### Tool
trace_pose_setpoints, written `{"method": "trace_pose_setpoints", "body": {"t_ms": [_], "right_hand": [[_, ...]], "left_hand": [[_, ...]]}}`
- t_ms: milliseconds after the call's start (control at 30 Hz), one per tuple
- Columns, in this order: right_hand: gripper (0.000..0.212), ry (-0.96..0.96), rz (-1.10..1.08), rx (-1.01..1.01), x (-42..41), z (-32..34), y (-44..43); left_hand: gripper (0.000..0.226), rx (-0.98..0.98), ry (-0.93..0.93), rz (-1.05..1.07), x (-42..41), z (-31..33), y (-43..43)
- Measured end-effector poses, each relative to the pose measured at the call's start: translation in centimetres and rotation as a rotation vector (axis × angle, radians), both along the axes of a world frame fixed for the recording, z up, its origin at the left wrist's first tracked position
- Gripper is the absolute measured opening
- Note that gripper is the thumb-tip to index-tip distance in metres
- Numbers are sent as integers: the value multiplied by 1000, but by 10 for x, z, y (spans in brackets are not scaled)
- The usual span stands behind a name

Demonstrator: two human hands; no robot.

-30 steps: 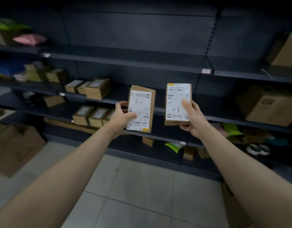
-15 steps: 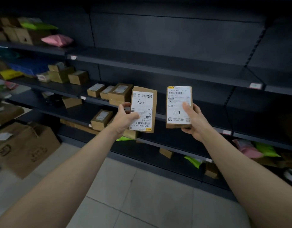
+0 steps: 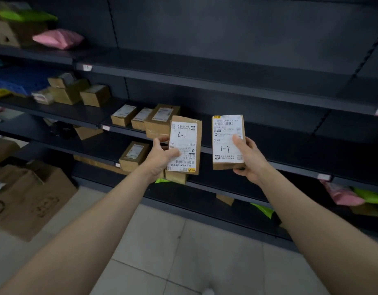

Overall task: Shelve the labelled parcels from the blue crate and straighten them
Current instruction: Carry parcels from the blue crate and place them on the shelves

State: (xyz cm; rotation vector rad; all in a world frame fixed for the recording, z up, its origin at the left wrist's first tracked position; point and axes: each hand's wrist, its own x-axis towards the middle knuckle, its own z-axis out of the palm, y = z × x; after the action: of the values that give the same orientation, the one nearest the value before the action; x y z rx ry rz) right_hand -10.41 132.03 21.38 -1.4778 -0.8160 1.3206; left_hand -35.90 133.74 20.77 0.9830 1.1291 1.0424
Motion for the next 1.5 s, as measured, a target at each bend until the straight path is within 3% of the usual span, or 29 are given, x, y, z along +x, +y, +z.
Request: {"method": "trace_pose_setpoints", "body": {"t_ms": [300,533,833,1000,1200,1333,1500], "right_hand": [[74,25,36,-110,7,-43,126],[63,24,53,-220,15,-72,211],[45,-6,-23,-350,15,-108,264],[40,23,-75,-415,9,-119,281],[54,13,-67,-449,0,-128,298],[48,26,-66,-472,-4,-129,305],[41,-57,-112,-501,-8,-124,307]], "left_hand": [[59,-70,159,51,7,-45,124],[66,-134,239,-6,28,-73,214],[76,-190,477,-160,46,-114,295],[57,-244,584,-218,53,-130,321],[40,-273,584,-223,57,-138,344],[38,-270,649,-218,60,-136,346],[49,-175,884,-287,60,-125,345]]}}
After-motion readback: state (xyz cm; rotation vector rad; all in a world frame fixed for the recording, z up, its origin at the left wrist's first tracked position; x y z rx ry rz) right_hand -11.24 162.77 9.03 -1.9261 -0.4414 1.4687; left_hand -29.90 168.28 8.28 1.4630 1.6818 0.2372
